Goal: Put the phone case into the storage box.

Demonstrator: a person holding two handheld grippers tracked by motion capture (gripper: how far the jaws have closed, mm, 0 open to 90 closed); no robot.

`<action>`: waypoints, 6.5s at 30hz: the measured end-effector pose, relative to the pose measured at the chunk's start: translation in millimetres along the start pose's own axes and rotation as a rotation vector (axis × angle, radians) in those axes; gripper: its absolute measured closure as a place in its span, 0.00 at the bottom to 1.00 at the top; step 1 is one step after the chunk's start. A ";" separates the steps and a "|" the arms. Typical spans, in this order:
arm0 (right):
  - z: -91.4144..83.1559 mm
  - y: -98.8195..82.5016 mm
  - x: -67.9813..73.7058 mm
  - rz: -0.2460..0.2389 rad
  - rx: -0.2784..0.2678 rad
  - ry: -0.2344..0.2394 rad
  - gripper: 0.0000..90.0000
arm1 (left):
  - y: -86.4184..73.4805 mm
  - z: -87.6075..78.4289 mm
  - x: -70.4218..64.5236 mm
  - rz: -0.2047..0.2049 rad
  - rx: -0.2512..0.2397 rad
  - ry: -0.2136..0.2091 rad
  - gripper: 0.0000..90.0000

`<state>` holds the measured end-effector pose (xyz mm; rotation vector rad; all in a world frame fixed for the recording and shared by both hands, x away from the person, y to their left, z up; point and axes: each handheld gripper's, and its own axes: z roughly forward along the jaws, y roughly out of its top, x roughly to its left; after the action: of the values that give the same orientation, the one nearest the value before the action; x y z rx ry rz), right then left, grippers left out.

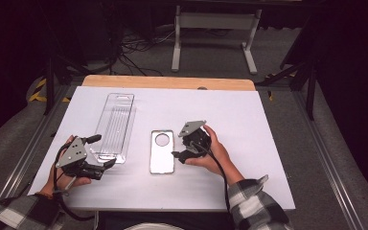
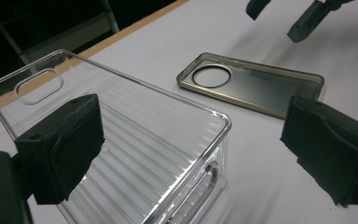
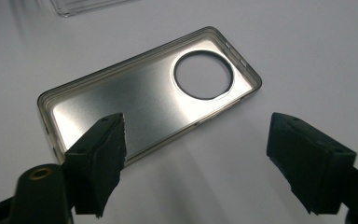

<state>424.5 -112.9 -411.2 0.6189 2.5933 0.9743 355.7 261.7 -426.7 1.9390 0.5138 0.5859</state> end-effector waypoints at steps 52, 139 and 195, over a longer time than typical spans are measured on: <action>91.8 73.0 -55.7 -0.094 0.472 0.044 0.93 | -2.5 4.3 -2.2 0.004 0.023 -0.027 0.07; -36.0 49.2 57.3 -0.580 -0.163 -0.598 0.97 | 108.3 77.9 -5.6 -0.107 0.009 -0.157 0.54; -52.8 21.1 50.4 -0.306 -0.351 -0.449 0.61 | 106.5 51.7 6.4 -0.145 -0.116 -0.037 0.90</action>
<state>365.1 -102.7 -365.0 0.2928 1.9876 1.0161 402.3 185.9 -348.4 1.7834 0.5791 0.4759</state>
